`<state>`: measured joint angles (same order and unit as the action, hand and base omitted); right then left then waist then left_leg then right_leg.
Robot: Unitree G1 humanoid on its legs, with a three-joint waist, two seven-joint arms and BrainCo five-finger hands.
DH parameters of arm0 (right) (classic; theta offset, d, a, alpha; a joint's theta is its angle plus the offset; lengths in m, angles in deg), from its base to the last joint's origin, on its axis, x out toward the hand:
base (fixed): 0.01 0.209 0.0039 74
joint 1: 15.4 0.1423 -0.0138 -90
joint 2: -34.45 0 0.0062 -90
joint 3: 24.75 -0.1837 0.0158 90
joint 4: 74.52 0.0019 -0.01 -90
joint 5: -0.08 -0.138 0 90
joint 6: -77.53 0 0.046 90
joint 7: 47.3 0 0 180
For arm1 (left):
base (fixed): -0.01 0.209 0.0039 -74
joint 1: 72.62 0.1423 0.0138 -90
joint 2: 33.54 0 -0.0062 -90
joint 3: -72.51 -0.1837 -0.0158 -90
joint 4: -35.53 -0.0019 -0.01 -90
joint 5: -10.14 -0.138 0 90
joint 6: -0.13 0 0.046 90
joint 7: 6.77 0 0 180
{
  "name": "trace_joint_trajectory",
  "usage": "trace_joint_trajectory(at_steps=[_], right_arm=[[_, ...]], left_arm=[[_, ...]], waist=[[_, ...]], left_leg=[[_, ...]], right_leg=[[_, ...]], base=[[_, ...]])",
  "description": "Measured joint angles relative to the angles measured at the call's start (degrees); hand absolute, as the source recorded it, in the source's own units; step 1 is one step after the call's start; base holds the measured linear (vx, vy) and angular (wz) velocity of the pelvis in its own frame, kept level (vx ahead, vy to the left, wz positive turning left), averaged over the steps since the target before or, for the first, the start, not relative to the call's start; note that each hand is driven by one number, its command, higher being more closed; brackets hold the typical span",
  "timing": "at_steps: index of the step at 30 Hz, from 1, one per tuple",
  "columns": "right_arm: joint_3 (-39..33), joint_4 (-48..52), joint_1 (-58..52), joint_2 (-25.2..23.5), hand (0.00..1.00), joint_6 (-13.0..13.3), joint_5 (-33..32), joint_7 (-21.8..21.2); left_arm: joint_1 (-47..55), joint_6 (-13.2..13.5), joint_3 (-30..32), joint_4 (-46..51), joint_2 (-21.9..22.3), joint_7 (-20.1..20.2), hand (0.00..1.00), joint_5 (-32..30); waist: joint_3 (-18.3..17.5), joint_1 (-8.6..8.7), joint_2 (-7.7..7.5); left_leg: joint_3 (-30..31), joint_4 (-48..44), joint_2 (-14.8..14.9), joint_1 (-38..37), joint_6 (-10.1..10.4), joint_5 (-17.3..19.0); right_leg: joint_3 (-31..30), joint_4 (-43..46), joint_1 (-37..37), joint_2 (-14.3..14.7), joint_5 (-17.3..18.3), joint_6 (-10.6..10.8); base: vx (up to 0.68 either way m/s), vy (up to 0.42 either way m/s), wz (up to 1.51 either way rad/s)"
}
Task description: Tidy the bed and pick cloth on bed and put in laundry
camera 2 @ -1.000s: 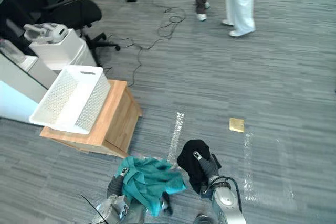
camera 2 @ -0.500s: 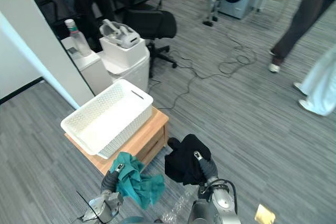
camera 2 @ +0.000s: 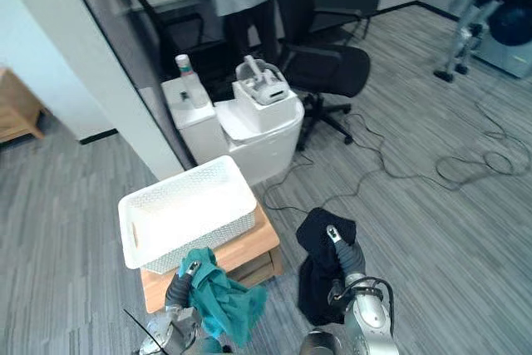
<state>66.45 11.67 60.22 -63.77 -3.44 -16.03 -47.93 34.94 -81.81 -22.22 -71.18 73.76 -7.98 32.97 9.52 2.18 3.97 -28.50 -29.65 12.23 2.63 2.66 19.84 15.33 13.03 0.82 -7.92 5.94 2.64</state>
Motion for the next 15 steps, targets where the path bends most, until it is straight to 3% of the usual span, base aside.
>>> trace_joint_trajectory(at_steps=[2, 8, 10, 11, 12, 13, 15], right_arm=[[-1.6, -0.1, 1.2, 0.1, 1.0, -0.4, 0.8, 0.7], [-3.4, 1.4, 3.8, -0.8, 1.0, -0.5, 1.0, 0.9], [-3.9, 1.5, 4.3, -0.9, 1.0, -0.5, 1.1, 0.9], [-4.3, 1.5, 4.2, -1.0, 1.0, -0.5, 1.7, 1.0], [-4.4, 1.5, 4.3, -1.5, 1.0, -0.5, 2.7, 1.2], [-4.3, 1.5, 4.3, -2.1, 1.0, -0.5, 3.4, 1.5], [-4.4, 2.2, 4.2, -3.0, 1.0, -0.5, 3.9, 1.7]], left_arm=[[0.0, 0.0, -0.5, 1.9, -0.3, 0.2, 1.0, -0.1], [-0.1, -0.1, -3.0, 3.3, -2.3, 1.3, 1.0, -0.1], [-0.1, -0.4, -4.2, 3.7, -2.7, 1.5, 1.0, -0.5], [-0.1, -0.4, -4.7, 3.9, -2.9, 2.2, 1.0, -1.1], [0.0, -0.4, -5.0, 4.7, -4.0, 2.5, 1.0, -1.3], [0.0, -0.4, -5.0, 5.2, -4.9, 2.5, 1.0, -1.9], [-0.2, -0.4, -4.9, 5.5, -6.5, 2.5, 1.0, -2.9]], waist=[[-0.3, -0.68, 0.16], [-1.3, -1.61, -2.69], [-1.2, -1.42, -3.07], [-1.0, -0.94, -3.27], [-0.8, -0.36, -3.9], [-0.7, 0.21, -4.4], [-1.1, 1.03, -5.08]], left_leg=[[-2.1, 8.7, -2.3, 0.1, -3.4, -7.0], [1.8, 16.2, -8.1, -2.0, -4.9, -9.7], [3.1, 21.2, -10.7, -5.0, -5.0, -11.2], [4.5, 23.5, -11.5, -7.1, -4.7, -11.2], [5.9, 24.7, -12.5, -9.0, -5.0, -11.3], [7.3, 24.8, -12.7, -9.5, -6.0, -11.6], [9.5, 24.6, -12.3, -9.4, -6.1, -11.6]], right_leg=[[2.5, -0.2, -0.8, -0.5, 0.1, 1.2], [6.8, -2.5, -3.8, -3.9, -0.8, 2.8], [6.7, 4.8, -2.6, -6.6, 0.1, 4.2], [6.1, 13.5, -0.2, -8.4, 0.1, 4.1], [3.3, 23.6, 3.5, -10.3, -1.5, 1.8], [0.2, 28.3, 6.2, -10.2, -0.5, 1.2], [-5.1, 29.8, 8.9, -7.8, 3.9, 2.3]], base=[[0.15, 0.048, 0.7], [0.09, 0.108, 0.47], [0.02, 0.136, 0.49], [-0.01, 0.138, 0.61], [0.01, 0.133, 0.6], [0.06, 0.072, 0.67], [0.11, 0.003, 0.73]])
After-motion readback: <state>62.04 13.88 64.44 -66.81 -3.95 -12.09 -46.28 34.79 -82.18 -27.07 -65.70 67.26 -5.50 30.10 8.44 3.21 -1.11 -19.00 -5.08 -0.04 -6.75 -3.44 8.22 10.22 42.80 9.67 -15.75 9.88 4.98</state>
